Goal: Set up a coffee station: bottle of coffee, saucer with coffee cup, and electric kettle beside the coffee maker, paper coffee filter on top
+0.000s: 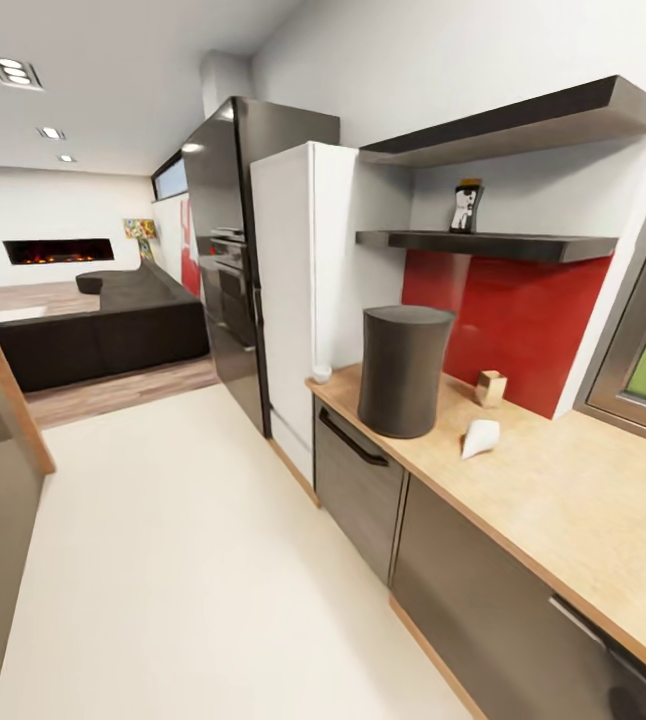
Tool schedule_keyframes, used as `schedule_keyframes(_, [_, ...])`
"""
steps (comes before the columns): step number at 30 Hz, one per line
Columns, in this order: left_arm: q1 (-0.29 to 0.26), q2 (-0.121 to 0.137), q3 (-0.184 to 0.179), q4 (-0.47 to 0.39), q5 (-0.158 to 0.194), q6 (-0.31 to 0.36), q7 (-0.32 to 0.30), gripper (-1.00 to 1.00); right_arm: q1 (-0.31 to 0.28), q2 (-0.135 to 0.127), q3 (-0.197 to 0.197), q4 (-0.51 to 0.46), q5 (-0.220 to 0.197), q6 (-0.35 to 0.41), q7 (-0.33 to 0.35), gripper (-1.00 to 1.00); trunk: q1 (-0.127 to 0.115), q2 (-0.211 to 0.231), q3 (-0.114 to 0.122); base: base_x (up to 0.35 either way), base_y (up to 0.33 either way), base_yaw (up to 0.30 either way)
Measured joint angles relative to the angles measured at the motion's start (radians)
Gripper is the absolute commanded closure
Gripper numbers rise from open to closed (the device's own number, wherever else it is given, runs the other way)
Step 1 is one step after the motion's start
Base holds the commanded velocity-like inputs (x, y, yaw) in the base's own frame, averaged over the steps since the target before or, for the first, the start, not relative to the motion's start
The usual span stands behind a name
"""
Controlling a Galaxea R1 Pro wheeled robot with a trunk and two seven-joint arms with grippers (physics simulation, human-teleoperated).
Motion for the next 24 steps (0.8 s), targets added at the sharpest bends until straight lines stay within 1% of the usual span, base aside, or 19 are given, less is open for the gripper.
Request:
schedule_keyframes(6, [0.000, 0.000, 0.000, 0.000, 0.000, 0.000, 0.000, -1.00, 0.000, 0.000, 0.000, 0.000, 0.000, 0.000, 0.000, -1.00, 0.000, 0.000, 0.005, 0.299, 0.198, -0.226])
schedule_keyframes(11, [0.000, -0.001, 0.000, 0.000, 0.000, 0.000, 0.000, -1.00, 0.000, 0.000, 0.000, 0.000, 0.000, 0.001, 0.000, -1.00, 0.000, 0.000, 0.008, 0.220, 0.190, -0.253])
schedule_keyframes(15, [0.000, -0.001, 0.000, 0.000, 0.000, 0.000, 0.000, -1.00, 0.000, 0.000, 0.000, 0.000, 0.000, 0.001, 0.000, -1.00, 0.001, 0.000, 0.010, 0.062, 0.084, -0.260])
schedule_keyframes(24, [0.000, 0.000, 0.000, 0.000, -0.001, 0.000, 0.000, -1.00, 0.000, 0.000, 0.001, 0.000, 0.000, 0.001, 0.001, -1.00, 0.001, 0.000, 0.012, 0.006, 0.008, -0.260])
